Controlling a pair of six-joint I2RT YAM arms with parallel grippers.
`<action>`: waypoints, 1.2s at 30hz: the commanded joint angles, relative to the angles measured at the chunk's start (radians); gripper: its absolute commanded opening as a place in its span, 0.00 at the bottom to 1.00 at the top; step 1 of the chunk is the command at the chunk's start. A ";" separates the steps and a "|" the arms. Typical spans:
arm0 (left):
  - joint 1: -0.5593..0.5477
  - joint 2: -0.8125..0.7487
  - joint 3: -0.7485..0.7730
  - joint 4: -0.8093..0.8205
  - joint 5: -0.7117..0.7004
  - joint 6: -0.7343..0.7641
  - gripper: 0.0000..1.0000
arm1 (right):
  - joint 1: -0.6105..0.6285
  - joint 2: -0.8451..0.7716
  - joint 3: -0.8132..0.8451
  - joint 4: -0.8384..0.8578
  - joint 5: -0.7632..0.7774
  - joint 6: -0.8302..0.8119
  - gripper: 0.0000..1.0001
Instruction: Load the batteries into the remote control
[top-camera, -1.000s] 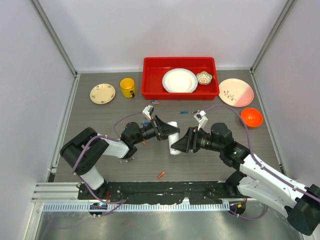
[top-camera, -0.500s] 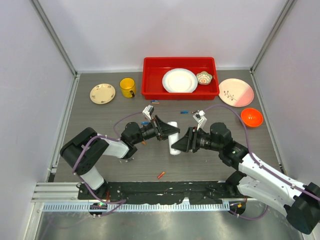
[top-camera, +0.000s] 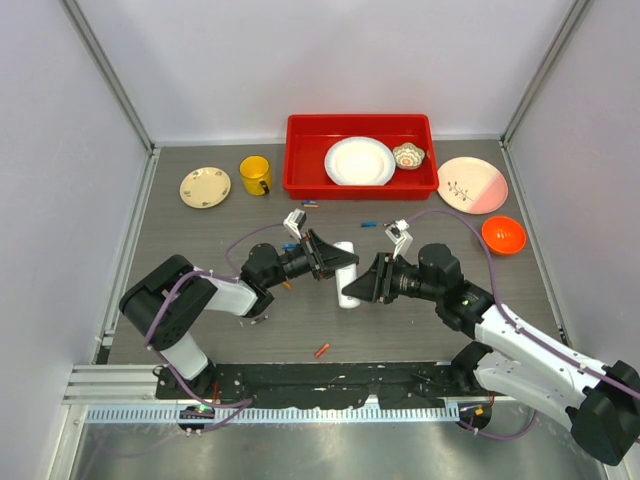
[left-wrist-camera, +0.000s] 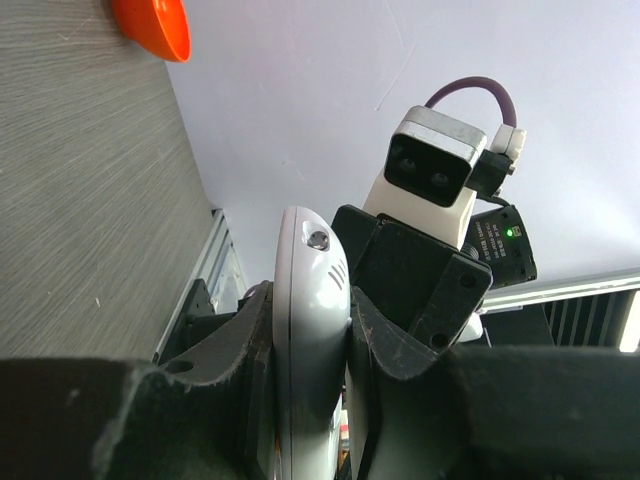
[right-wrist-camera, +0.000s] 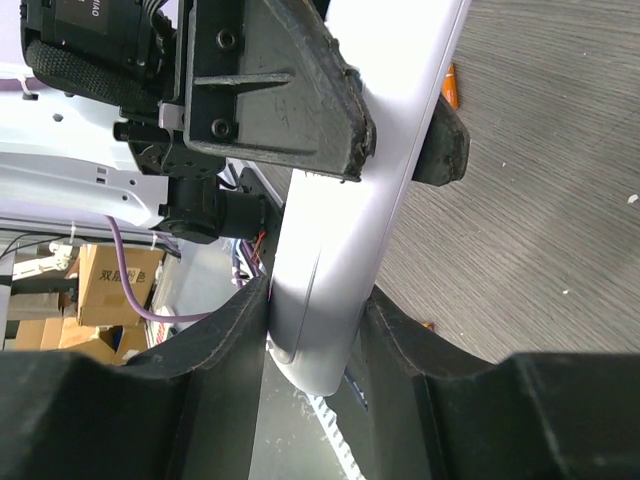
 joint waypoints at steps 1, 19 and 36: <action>-0.012 -0.033 0.029 0.257 0.018 -0.011 0.00 | 0.001 0.013 0.000 0.069 -0.013 -0.007 0.29; -0.012 -0.031 0.032 0.257 0.016 0.003 0.00 | 0.001 -0.010 -0.013 0.114 -0.022 0.042 0.24; -0.014 -0.046 0.034 0.257 0.006 0.014 0.00 | -0.023 -0.077 -0.049 0.158 -0.054 0.104 0.53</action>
